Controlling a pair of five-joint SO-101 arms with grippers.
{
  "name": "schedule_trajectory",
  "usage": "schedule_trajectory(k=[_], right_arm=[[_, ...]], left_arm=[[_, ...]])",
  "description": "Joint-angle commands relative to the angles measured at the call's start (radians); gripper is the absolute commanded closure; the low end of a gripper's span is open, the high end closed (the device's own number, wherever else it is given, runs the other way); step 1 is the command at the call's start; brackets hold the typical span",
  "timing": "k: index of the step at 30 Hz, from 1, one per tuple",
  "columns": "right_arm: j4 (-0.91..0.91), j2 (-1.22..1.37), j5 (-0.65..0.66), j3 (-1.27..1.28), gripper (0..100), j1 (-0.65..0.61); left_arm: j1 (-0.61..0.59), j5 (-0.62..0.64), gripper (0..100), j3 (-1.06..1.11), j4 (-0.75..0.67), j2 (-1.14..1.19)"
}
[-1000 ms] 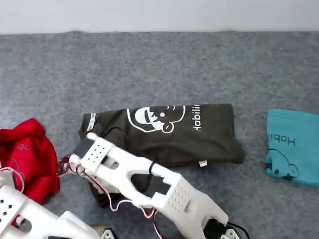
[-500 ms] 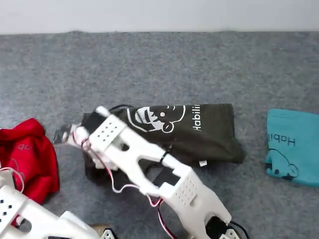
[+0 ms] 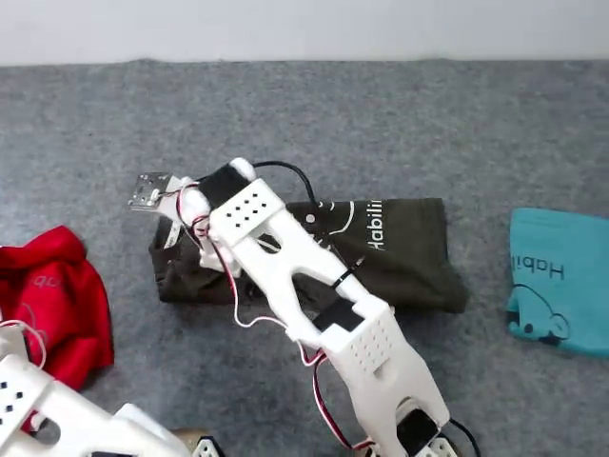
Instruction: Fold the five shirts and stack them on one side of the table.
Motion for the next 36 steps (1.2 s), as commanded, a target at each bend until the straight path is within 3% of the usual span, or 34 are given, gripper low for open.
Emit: schedule_trajectory(k=[1, 4, 12, 18, 27, 36], right_arm=[[-0.004, 0.015, 0.009, -0.048, 81.9, 0.022], [-0.01, 0.03, -0.015, -0.049, 74.9, 0.025], [-0.067, 0.025, -0.066, -0.052, 75.4, 0.11], [0.079, -0.018, -0.064, -0.184, 99.7, 0.067], [0.101, 0.039, -0.046, -0.192, 98.9, -0.042], [0.111, 0.228, -0.009, -0.198, 98.9, 0.104]], left_arm=[[0.0, -0.008, 98, -0.013, -0.005, -0.017], [0.0, -0.008, 98, -0.013, -0.003, -0.017], [0.0, -0.008, 98, -0.013, -0.003, -0.017], [0.0, -0.008, 98, -0.013, -0.003, -0.017], [0.0, -0.008, 98, -0.013, -0.003, -0.017], [-0.002, -0.008, 98, -0.013, -0.003, -0.017]])
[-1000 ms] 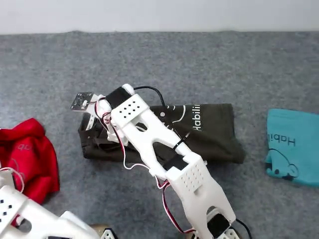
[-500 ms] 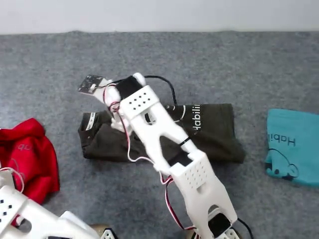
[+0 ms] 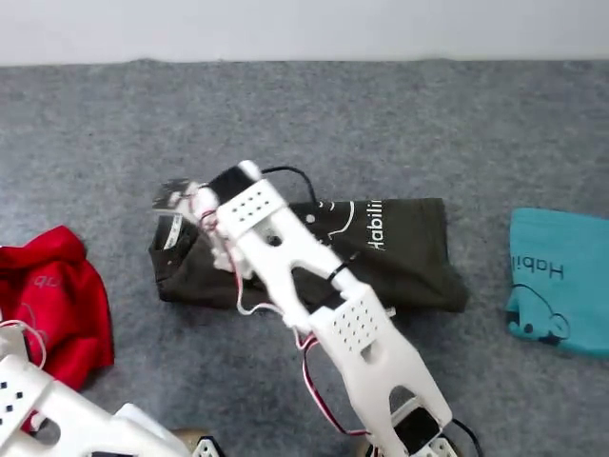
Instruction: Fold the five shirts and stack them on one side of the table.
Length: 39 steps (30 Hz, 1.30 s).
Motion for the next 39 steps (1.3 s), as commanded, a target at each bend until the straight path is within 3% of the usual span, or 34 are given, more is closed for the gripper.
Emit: schedule_trajectory(k=[1, 8, 18, 23, 29, 34, 39], right_arm=[[0.036, -0.007, 0.014, -0.038, 98.9, 0.039], [0.044, -0.216, 0.009, 0.0, 98.9, 0.042], [0.038, -0.275, 0.008, 0.37, 98.9, 0.045], [0.039, -0.231, 0.008, 0.354, 98.9, 0.039], [0.042, -0.41, -0.009, 0.325, 98.9, 0.044], [0.044, -0.593, -0.107, 0.394, 99.0, 0.156], [0.039, -0.685, -0.112, 0.511, 98.6, 0.377]], left_arm=[[-0.002, -0.008, 98, -0.013, -0.003, -0.017], [-0.002, -0.008, 98, -0.013, -0.008, -0.017], [0.0, -0.008, 98, -0.013, -0.009, -0.017], [0.0, -0.008, 98, -0.013, -0.009, -0.017], [0.0, -0.008, 98, -0.013, -0.008, -0.017], [0.0, -0.008, 98, -0.013, -0.009, -0.017], [0.0, -0.008, 98, -0.013, -0.009, -0.017]])
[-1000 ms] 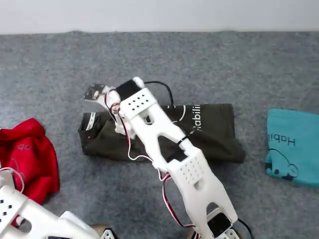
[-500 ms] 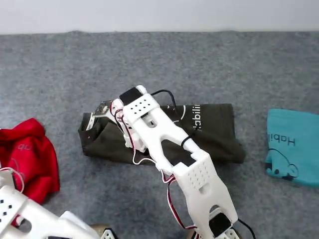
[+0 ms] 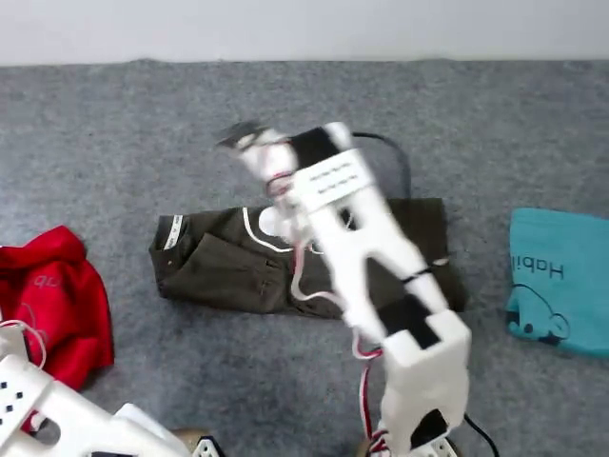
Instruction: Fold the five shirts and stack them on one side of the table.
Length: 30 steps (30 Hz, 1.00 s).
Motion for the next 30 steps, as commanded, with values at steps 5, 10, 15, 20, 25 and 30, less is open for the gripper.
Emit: schedule_trajectory(k=[5, 10, 15, 20, 25, 30], right_arm=[[0.038, -0.051, -0.046, 0.023, 87.1, 0.326], [-0.093, 0.018, -0.114, 0.023, 76.2, 0.427], [-0.265, 0.143, -0.074, 0.023, 88.9, 0.464], [-0.254, 0.206, -0.1, 0.023, 85.0, 0.467], [-0.196, 0.206, -0.195, 0.021, 76.1, 0.504], [-0.15, 0.216, -0.198, 0.025, 75.8, 0.527]], left_arm=[[0.0, -0.009, 98, -0.012, -0.009, -0.017], [0.0, -0.009, 98, -0.007, -0.009, -0.017], [0.0, -0.009, 98, -0.005, -0.009, -0.015], [0.0, -0.009, 98, -0.005, -0.009, -0.011], [0.0, -0.044, 98, -0.005, -0.009, -0.011], [0.0, -0.074, 98, -0.005, -0.003, -0.015]])
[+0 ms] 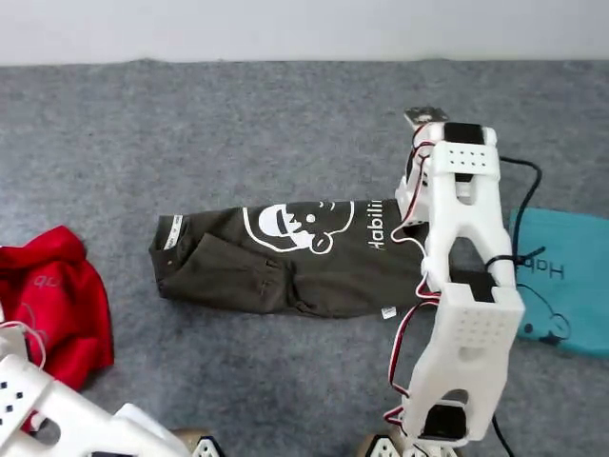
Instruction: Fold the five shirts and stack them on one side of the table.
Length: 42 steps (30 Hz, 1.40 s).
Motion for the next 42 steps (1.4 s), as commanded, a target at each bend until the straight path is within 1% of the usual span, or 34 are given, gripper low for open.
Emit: schedule_trajectory(k=[1, 4, 10, 17, 19, 20, 23, 24, 25, 27, 35, 38, 42], right_arm=[[0.016, -0.004, -0.009, -0.002, 75.8, 0.021], [-0.001, 0.002, -0.011, 0.0, 75.8, 0.022], [-0.008, 0.12, -0.074, -0.005, 75.8, 0.028], [-0.019, 0.213, -0.074, -0.006, 76.3, 0.035], [-0.021, 0.22, -0.071, -0.006, 79.8, 0.031], [-0.021, 0.217, -0.071, -0.006, 83.5, 0.03], [-0.016, 0.196, -0.071, -0.015, 98.7, 0.027], [-0.013, 0.182, -0.071, -0.015, 99.3, 0.027], [-0.01, 0.168, -0.069, -0.017, 97.6, 0.028], [-0.01, 0.131, -0.029, -0.017, 99.3, 0.03], [0.085, -0.085, 0.109, -0.021, 98.9, 0.019], [0.128, -0.159, 0.152, -0.021, 98.9, -0.021], [0.176, -0.242, 0.186, -0.021, 98.9, -0.105]], left_arm=[[0.0, -0.02, 98, -0.005, -0.003, -0.015], [0.0, -0.02, 98, -0.005, -0.003, -0.015], [0.0, -0.02, 98, -0.005, -0.003, -0.015], [0.0, -0.02, 98, -0.005, -0.003, -0.017], [0.0, -0.02, 98, -0.005, -0.003, -0.017], [0.0, -0.02, 98, -0.005, -0.003, -0.017], [0.0, -0.02, 98, -0.005, -0.003, -0.017], [0.0, -0.02, 98, -0.005, -0.003, -0.017], [0.0, -0.02, 98, -0.005, -0.003, -0.017], [0.0, -0.02, 98, -0.005, -0.003, -0.017], [0.0, -0.02, 98, -0.005, -0.003, -0.017], [0.0, -0.02, 98, -0.005, -0.003, -0.017], [0.0, -0.02, 98, -0.01, -0.003, -0.017]])
